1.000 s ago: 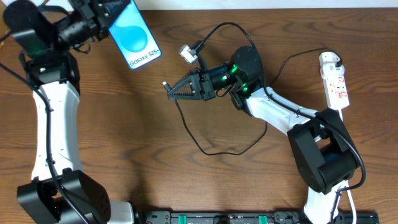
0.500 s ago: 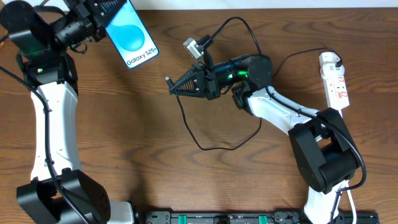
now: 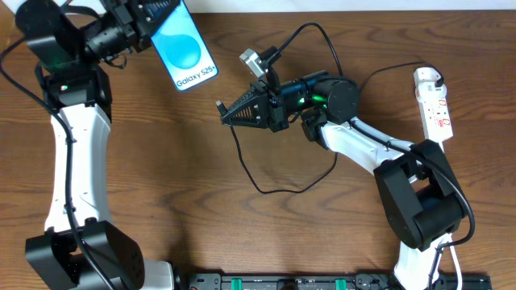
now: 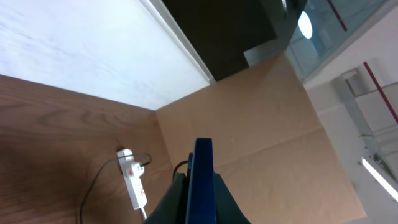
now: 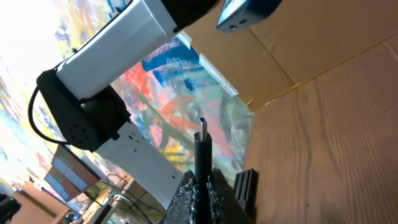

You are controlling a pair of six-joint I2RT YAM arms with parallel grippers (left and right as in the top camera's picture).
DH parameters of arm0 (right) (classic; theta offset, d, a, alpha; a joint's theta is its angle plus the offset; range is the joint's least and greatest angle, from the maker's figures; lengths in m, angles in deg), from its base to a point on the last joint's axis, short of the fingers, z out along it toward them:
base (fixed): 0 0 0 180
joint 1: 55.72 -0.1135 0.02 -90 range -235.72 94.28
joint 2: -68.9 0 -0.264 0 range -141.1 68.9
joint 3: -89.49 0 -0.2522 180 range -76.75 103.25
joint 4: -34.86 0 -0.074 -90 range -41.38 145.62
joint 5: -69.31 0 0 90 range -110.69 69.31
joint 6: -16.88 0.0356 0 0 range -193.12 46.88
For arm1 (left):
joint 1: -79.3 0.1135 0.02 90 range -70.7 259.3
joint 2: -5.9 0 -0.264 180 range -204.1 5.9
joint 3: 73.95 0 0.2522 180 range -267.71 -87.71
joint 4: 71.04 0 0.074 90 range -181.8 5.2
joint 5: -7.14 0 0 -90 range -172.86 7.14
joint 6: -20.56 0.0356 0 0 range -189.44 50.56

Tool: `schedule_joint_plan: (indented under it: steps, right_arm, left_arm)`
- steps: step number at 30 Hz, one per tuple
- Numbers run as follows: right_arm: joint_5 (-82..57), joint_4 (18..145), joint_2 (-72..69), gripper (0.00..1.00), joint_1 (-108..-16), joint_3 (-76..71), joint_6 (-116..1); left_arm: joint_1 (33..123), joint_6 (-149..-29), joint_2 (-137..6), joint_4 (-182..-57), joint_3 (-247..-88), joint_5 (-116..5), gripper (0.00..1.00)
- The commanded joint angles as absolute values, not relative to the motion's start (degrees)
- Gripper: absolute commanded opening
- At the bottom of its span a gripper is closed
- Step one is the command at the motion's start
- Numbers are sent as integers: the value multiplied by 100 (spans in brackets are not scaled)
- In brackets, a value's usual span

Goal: Plug charger to phone and switch on socket
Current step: 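Lift the cable connector with the right gripper toward the phone, then align the connector under the phone's bottom port with the right gripper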

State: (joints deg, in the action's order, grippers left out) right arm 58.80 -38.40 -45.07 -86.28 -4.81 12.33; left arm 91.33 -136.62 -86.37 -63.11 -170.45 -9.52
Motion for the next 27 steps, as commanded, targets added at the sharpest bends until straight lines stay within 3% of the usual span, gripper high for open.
schedule_joint_plan:
  steps: [1, 27]
  right_arm:
    - [5762, -3923, -4487, 1, -8639, -426, 1196]
    - [5460, -3877, -4490, 1, -8491, -426, 1039]
  left_arm:
    - [9034, -13500, -8584, -6241, -17025, -1031, 8]
    - [8755, -13139, -8584, -6523, -16940, -989, 8]
